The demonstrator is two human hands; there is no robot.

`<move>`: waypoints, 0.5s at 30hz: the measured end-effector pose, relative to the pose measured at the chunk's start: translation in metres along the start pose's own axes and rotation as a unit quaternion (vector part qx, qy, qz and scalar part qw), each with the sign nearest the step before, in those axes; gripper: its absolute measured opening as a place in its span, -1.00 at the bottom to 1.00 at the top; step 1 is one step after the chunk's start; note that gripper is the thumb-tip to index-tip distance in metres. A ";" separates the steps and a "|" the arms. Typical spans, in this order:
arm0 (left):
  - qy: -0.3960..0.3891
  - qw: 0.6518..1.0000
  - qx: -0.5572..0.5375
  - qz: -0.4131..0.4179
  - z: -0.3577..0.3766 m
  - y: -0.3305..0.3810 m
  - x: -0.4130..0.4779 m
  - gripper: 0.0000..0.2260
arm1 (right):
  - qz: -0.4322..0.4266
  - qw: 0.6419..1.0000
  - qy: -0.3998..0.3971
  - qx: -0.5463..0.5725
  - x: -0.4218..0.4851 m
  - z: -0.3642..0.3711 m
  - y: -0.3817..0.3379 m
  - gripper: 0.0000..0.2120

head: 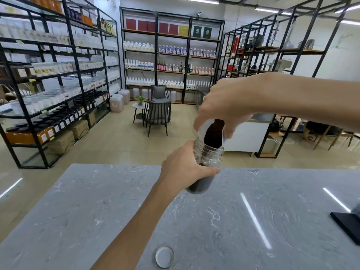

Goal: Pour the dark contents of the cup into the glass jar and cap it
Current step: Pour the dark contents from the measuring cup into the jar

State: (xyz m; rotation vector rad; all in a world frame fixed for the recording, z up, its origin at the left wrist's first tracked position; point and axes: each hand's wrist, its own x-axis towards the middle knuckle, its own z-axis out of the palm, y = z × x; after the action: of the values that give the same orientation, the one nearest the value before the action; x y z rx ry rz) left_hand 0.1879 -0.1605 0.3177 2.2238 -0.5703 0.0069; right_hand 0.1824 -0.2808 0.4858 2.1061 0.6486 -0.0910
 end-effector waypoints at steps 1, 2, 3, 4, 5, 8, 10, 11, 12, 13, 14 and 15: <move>0.002 1.000 0.000 0.000 0.000 0.000 0.000 -0.46 | 0.001 1.000 -0.001 0.001 -0.001 0.000 0.001 -0.32; 0.003 1.000 -0.001 0.000 0.000 -0.001 0.000 -0.45 | 0.001 1.000 -0.003 -0.002 -0.001 -0.001 0.001 -0.32; 0.004 1.000 0.000 0.001 0.000 -0.001 0.000 -0.45 | -0.001 1.000 -0.004 -0.005 -0.002 -0.001 0.000 -0.32; 0.004 1.000 0.001 0.001 0.000 -0.001 0.000 -0.45 | -0.001 1.000 -0.004 -0.008 -0.003 -0.001 0.000 -0.32; 0.004 1.000 0.001 0.003 0.000 -0.001 0.000 -0.45 | -0.001 1.000 -0.003 -0.011 -0.003 -0.002 -0.001 -0.32; 0.006 1.000 0.004 0.006 0.002 -0.002 0.002 -0.45 | 0.005 1.000 -0.008 -0.021 -0.004 -0.004 -0.002 -0.31; 0.009 1.000 0.007 0.006 0.003 -0.001 0.003 -0.44 | 0.007 1.000 -0.010 -0.023 -0.005 -0.004 -0.003 -0.30; 0.012 1.000 0.010 0.005 0.004 -0.001 0.003 -0.43 | 0.006 1.000 -0.009 -0.023 -0.006 -0.005 -0.002 -0.30; 0.014 1.000 0.013 0.004 0.004 -0.001 0.004 -0.42 | 0.004 1.000 -0.008 -0.022 -0.006 -0.005 -0.002 -0.30; 0.016 1.000 0.017 0.004 0.005 -0.001 0.005 -0.42 | 0.002 1.000 -0.008 -0.022 -0.006 -0.005 -0.003 -0.30; 0.017 1.000 0.020 0.005 0.006 -0.001 0.005 -0.42 | 0.001 1.000 -0.008 -0.026 -0.006 -0.004 -0.003 -0.30; 0.018 1.000 0.022 0.005 0.007 0.000 0.005 -0.42 | 0.001 0.999 -0.008 -0.033 -0.006 -0.004 -0.003 -0.30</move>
State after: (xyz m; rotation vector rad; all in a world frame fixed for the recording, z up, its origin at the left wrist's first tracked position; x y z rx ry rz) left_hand 0.1916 -0.1676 0.3135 2.2582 -0.5666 0.0643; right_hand 0.1755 -0.2787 0.4874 2.0411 0.6329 -0.0841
